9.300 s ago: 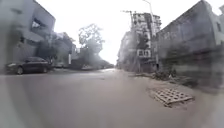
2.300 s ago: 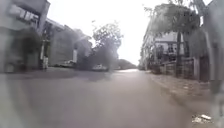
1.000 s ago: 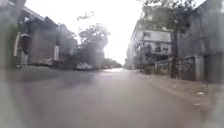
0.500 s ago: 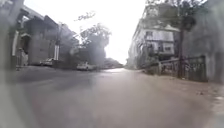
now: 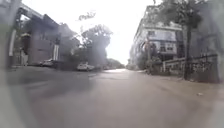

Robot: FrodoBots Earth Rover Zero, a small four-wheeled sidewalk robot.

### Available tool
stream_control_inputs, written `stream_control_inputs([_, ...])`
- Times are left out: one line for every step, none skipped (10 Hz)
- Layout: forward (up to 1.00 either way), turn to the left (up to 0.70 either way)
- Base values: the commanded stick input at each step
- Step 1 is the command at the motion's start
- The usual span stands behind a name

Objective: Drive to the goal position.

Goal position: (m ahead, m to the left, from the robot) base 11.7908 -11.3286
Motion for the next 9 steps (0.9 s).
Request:
stream_control_inputs([1.0,-0.34])
stream_control_inputs([1.0,-0.34])
stream_control_inputs([1.0,-0.34])
stream_control_inputs([1.0,-0.34])
stream_control_inputs([1.0,0.06])
stream_control_inputs([1.0,0.06])
stream_control_inputs([1.0,0.06])
stream_control_inputs([1.0,0.06])
stream_control_inputs([1.0,0.06])
